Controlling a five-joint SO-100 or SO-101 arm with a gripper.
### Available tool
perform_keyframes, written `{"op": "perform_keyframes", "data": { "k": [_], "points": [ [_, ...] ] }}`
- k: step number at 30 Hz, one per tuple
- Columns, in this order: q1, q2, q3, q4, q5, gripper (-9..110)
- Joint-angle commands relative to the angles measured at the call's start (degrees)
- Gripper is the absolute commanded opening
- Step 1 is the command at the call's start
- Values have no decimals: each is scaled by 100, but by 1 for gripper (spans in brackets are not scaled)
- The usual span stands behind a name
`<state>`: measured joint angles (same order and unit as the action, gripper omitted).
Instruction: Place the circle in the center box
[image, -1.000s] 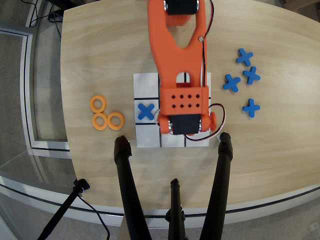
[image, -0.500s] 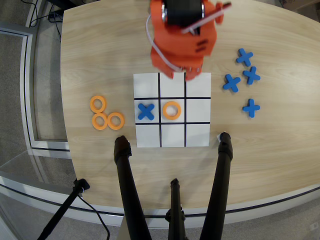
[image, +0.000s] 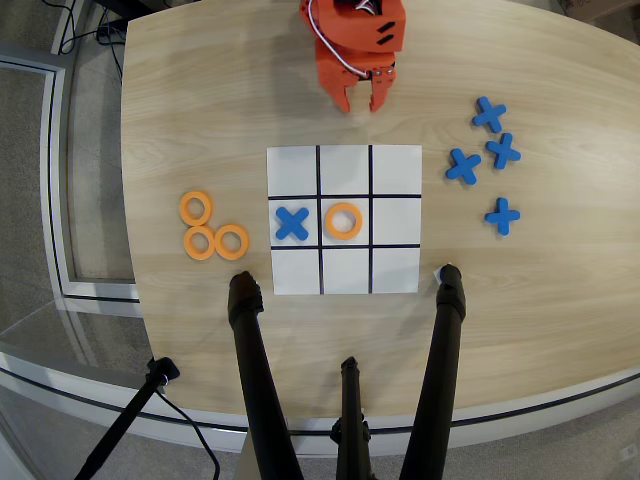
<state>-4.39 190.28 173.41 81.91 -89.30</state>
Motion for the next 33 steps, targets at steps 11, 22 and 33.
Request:
{"op": "perform_keyframes", "data": {
  "k": [11,22,33],
  "points": [
    [747,211,1002,-519,-35,0],
    [4852,422,1011,-457,-589,0],
    [8745,422,1011,-457,-527,0]
  ]
}}
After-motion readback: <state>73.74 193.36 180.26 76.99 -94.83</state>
